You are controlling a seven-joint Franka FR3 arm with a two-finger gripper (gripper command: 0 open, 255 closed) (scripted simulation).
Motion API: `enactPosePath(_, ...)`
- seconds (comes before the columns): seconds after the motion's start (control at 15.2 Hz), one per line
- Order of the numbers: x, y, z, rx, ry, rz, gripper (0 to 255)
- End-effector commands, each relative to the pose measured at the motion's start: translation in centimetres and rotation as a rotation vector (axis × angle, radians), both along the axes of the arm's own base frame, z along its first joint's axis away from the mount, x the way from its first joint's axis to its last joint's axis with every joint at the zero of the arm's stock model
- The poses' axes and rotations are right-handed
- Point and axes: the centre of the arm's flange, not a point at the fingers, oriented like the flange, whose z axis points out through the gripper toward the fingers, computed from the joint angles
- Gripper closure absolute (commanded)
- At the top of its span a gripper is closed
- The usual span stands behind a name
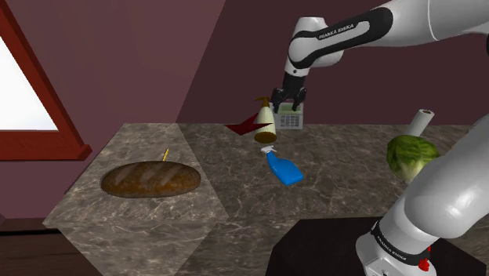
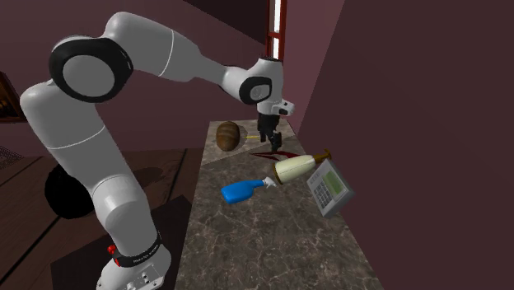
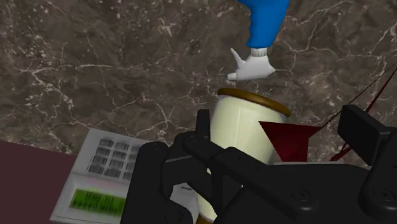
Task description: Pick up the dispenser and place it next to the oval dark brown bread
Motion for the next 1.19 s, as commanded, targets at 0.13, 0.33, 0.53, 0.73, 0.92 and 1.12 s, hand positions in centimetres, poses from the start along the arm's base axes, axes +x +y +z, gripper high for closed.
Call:
enactPosePath(0.13, 3.8, -2.1, -1.9, -0.004, -0.032, -0.041, 0)
enactPosePath(0.33, 6.7, -3.6, -3.3, -0.006, -0.055, -0.071, 0)
enactPosePath(0.53, 9.7, -5.2, -4.6, -0.009, -0.078, -0.102, 0)
enactPosePath(0.73, 12.6, -6.9, -5.9, -0.011, -0.102, -0.132, 0)
enactPosePath(0.92, 15.6, -8.7, -7.1, -0.014, -0.125, -0.162, 0)
enactPosePath(1.12, 16.4, -9.0, -8.4, -0.014, -0.13, -0.169, 0)
